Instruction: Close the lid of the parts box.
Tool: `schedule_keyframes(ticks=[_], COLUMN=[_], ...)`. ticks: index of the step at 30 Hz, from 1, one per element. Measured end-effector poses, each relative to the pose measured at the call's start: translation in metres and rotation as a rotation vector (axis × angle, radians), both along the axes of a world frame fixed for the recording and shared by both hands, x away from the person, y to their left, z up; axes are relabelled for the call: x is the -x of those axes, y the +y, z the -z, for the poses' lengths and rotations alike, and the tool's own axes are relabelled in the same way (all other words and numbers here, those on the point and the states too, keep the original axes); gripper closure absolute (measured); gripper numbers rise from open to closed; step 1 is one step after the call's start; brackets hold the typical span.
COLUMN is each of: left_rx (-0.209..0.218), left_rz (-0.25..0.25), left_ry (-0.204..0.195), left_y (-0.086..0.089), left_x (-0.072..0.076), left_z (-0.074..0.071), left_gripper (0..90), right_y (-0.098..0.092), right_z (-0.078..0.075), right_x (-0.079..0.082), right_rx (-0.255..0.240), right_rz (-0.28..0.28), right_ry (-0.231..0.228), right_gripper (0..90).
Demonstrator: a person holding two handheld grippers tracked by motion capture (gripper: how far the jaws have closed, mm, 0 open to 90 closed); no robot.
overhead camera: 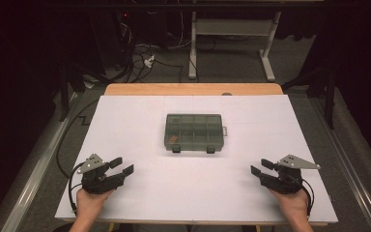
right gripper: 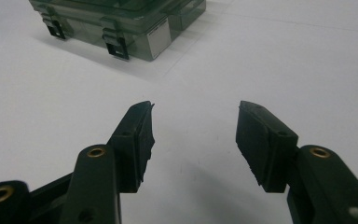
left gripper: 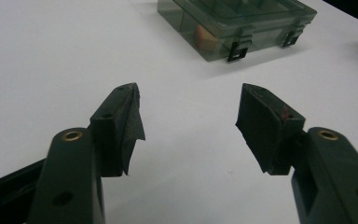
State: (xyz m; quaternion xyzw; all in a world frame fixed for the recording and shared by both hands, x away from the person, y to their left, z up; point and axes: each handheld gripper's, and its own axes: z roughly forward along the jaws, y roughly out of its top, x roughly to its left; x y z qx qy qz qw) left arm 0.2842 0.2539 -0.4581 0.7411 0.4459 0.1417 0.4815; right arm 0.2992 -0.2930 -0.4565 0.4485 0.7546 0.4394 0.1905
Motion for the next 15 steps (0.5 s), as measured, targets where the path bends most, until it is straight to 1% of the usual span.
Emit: schedule_keyframes(ticks=[4, 9, 15], left_rx=[-0.008, -0.008, -0.009], left_rz=[-0.004, -0.007, -0.013], left_ry=[-0.001, -0.001, -0.001], left_y=[0.0021, 0.0037, 0.0056], left_x=[0.0019, 0.0034, 0.0047], left_z=[0.0002, 0.0012, 0.0014], left_gripper=[40.0, 40.0, 40.0], right_y=[-0.0010, -0.0029, -0.0060], right_z=[-0.0002, 0.0003, 0.0008], right_x=[0.0011, 0.0032, 0.0060], right_rx=[-0.004, -0.011, -0.020], right_rz=[0.003, -0.003, 0.005], right_ry=[-0.001, -0.007, -0.015], right_gripper=[45.5, 44.0, 43.1])
